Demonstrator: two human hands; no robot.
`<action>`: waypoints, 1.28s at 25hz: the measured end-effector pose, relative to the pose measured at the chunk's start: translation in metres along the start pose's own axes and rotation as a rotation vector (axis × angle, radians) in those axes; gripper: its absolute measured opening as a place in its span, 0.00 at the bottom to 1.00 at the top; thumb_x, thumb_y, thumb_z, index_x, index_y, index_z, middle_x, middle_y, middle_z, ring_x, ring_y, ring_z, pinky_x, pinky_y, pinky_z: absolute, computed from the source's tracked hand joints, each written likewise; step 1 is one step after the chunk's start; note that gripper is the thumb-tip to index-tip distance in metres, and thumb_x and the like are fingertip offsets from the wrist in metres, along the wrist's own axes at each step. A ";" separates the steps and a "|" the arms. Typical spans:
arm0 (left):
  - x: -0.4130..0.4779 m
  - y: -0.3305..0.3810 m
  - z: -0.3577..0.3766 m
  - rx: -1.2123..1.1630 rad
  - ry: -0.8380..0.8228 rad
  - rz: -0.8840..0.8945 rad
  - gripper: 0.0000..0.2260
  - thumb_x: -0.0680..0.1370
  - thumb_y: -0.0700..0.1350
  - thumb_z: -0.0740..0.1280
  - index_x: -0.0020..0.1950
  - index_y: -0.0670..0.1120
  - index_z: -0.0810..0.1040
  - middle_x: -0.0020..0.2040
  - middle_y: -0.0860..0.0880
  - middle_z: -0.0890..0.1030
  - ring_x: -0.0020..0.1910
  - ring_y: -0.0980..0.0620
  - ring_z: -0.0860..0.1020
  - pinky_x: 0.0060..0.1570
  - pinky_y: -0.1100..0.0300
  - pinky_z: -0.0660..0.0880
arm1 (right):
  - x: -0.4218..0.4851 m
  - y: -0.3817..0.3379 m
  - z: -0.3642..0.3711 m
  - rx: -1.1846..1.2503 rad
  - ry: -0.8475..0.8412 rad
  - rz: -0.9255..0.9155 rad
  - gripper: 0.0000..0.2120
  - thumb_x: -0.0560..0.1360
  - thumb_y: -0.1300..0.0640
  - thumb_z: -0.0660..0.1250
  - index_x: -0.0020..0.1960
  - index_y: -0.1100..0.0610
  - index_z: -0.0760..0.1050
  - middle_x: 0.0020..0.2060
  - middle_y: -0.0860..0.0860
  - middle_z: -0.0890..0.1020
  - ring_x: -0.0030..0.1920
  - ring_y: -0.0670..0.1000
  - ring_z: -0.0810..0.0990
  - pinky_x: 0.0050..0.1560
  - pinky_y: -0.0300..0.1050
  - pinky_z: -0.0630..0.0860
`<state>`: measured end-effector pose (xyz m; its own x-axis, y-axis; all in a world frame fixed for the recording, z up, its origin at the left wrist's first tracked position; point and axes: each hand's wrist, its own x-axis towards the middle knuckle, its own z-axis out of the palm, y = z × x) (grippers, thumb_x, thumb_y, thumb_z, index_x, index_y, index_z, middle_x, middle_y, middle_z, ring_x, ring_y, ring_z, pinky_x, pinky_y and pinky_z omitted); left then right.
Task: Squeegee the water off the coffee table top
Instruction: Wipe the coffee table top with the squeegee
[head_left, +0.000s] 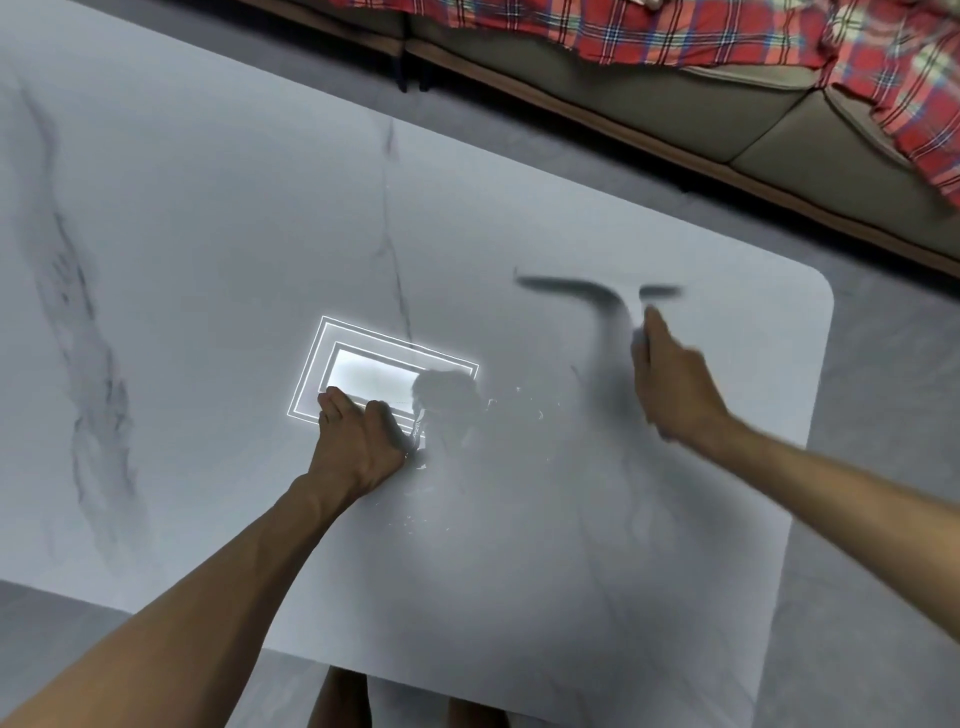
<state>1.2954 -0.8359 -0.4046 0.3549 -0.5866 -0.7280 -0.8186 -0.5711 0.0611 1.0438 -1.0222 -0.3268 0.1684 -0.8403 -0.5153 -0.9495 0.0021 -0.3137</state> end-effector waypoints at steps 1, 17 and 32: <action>0.002 -0.001 0.001 0.001 0.013 0.025 0.39 0.66 0.51 0.35 0.68 0.36 0.66 0.70 0.25 0.60 0.73 0.29 0.57 0.70 0.44 0.61 | 0.030 -0.014 -0.007 0.029 0.037 0.014 0.21 0.83 0.52 0.49 0.75 0.49 0.54 0.46 0.66 0.80 0.40 0.65 0.80 0.37 0.56 0.78; 0.004 -0.002 0.000 -0.326 -0.008 -0.005 0.26 0.75 0.34 0.39 0.57 0.28 0.73 0.53 0.33 0.76 0.58 0.23 0.70 0.49 0.38 0.69 | -0.103 0.042 0.060 -0.117 -0.293 -0.088 0.29 0.83 0.53 0.50 0.79 0.46 0.40 0.47 0.54 0.80 0.43 0.53 0.79 0.45 0.44 0.72; -0.088 -0.153 0.065 -0.744 0.263 -0.193 0.09 0.76 0.37 0.56 0.52 0.47 0.70 0.53 0.43 0.80 0.53 0.40 0.79 0.48 0.47 0.75 | -0.175 -0.023 0.138 -0.386 -0.385 -0.848 0.16 0.83 0.47 0.52 0.69 0.48 0.63 0.48 0.49 0.79 0.40 0.53 0.79 0.41 0.50 0.76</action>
<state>1.3597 -0.6594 -0.3940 0.6297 -0.5017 -0.5931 -0.2505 -0.8539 0.4562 1.0731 -0.8005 -0.3397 0.8373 -0.2511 -0.4857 -0.4863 -0.7479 -0.4518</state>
